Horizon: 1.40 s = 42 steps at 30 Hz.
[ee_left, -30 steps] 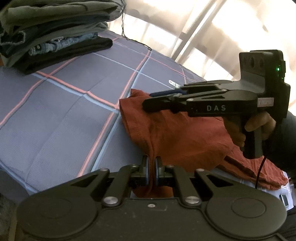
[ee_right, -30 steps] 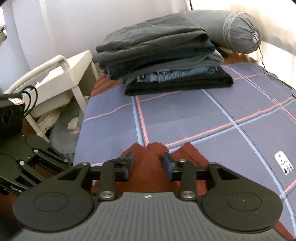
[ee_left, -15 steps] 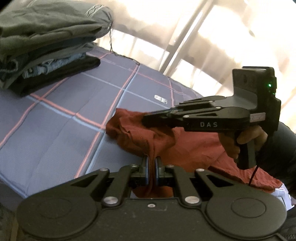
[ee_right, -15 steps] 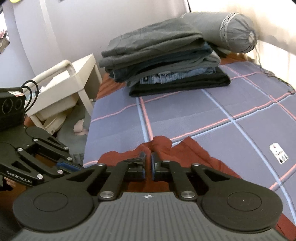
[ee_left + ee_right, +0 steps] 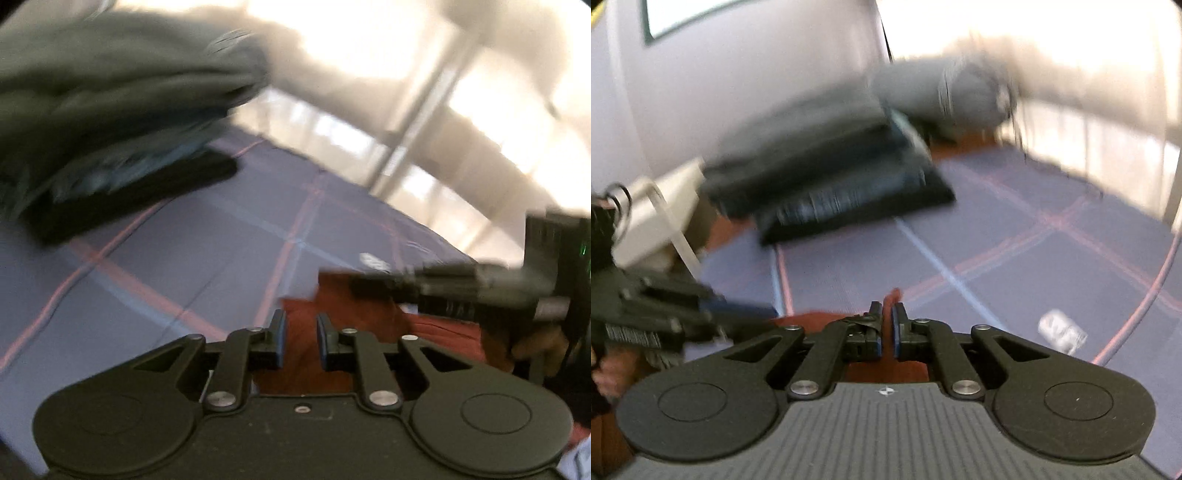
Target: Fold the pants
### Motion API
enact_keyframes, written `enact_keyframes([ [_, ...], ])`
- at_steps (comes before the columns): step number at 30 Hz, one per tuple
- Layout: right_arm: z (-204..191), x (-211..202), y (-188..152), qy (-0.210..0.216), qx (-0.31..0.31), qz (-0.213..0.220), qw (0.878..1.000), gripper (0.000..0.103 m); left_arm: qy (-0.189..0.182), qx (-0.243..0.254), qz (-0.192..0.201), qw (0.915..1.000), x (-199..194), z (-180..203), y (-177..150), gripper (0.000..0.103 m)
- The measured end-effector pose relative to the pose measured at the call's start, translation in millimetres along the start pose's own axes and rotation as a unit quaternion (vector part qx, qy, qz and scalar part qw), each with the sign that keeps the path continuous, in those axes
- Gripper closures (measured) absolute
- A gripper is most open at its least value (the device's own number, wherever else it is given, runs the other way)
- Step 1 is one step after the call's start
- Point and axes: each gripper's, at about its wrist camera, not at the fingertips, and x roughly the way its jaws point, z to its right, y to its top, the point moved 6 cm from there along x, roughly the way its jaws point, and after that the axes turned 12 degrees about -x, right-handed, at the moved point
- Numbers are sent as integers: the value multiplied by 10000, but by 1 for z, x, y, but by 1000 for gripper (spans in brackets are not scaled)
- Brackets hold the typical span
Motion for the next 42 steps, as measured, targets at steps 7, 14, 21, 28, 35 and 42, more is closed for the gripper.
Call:
enact_keyframes([
  [7, 5, 31, -19, 21, 57, -384, 9992, 68, -468, -596, -134, 9970, -5, -22, -2, 0],
  [14, 6, 30, -17, 6, -60, -501, 9987, 34, -524, -172, -432, 9975, 22, -9, -13, 0],
  [21, -18, 39, -15, 575, -336, -771, 9948, 86, -423, 98, -485, 9979, 3, -7, -30, 2],
  [28, -23, 25, 23, 688, -373, 132, 9968, 97, -279, -52, 186, 9994, -35, -12, -27, 3],
  [35, -15, 65, 28, -105, -426, -150, 9989, 44, 399, -589, 528, 9961, -5, -40, -15, 0],
  [42, 6, -28, 16, -434, -148, 376, 9982, 26, 285, -837, 744, 9933, -34, -45, -11, 0],
])
